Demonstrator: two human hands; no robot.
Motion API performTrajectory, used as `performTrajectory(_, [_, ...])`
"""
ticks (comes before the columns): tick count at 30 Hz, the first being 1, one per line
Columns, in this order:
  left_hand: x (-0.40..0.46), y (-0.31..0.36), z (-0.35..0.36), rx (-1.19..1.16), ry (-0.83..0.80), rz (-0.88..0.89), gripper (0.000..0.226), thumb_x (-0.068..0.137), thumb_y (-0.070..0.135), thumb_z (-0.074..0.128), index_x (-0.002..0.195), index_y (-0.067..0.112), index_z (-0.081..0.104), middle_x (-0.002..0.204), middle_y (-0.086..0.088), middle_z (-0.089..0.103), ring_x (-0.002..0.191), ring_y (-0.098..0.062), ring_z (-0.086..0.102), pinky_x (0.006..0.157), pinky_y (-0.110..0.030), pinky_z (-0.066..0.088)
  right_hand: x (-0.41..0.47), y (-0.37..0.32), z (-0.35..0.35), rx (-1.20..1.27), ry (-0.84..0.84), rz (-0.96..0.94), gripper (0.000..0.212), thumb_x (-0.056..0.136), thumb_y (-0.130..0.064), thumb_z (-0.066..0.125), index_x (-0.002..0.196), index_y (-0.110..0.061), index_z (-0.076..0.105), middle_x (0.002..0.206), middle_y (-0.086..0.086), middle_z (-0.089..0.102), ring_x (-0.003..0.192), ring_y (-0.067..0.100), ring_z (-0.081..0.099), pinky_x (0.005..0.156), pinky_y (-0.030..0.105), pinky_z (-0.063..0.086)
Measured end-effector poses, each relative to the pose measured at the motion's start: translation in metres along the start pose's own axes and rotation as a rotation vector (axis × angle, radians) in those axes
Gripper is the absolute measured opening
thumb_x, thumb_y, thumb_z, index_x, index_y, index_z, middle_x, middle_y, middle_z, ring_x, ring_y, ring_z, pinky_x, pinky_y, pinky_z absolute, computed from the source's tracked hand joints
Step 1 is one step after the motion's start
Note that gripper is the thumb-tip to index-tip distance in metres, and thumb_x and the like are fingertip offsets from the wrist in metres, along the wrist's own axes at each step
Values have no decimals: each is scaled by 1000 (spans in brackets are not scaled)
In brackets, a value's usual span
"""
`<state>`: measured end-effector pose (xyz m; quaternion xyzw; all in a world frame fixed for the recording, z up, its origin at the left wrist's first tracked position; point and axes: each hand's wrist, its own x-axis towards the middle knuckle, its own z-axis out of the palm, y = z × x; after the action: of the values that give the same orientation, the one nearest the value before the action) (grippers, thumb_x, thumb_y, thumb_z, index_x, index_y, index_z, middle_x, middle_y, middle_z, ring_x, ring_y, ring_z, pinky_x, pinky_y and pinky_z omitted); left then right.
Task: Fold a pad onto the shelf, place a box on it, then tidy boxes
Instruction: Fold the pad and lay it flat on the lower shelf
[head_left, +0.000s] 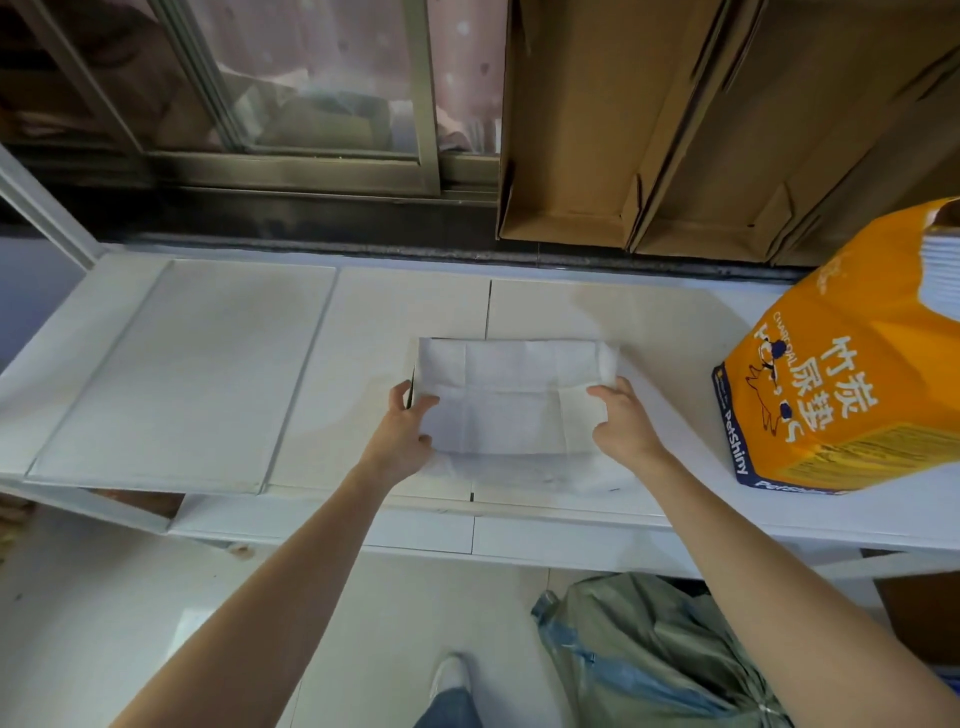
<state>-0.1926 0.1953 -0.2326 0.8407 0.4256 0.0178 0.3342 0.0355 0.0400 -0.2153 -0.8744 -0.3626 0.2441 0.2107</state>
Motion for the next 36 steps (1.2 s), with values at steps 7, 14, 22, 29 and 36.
performTrajectory(7, [6,1,7,217,6,48,55,86,-3,45,138,11,37,152,-14,11,125,-39,34,100,-42,38,4,11,6,-155,-19,0,59,82,14,42,139,-2,37,149,15,21,126,35,42,103,37,39])
performTrajectory(14, [14,7,19,487,32,72,56,82,16,52,136,11,38,156,-10,9,142,-28,13,112,-37,24,-1,12,15,-464,121,-22,53,89,-3,48,140,-9,34,154,18,11,133,36,22,103,40,35])
performTrajectory(22, [29,34,48,544,-124,255,61,99,44,25,149,26,-3,160,-1,-11,147,-26,-11,118,-45,-1,15,-27,54,-422,-228,-176,72,91,-55,40,148,-37,1,159,-1,-12,145,33,-9,112,60,8])
performTrajectory(29, [27,7,53,504,-122,111,72,90,62,33,149,36,2,160,6,-10,147,-26,-6,118,-46,5,23,-19,65,-486,-305,-193,80,85,-66,40,147,-39,-1,158,-6,-19,145,24,-18,111,64,5])
performTrajectory(36, [29,24,36,464,-176,69,81,85,63,43,149,33,2,160,3,-11,147,-24,-7,118,-47,5,17,-27,44,-497,-288,-144,92,79,-70,46,147,-38,-8,157,-1,-21,144,28,-19,112,64,4])
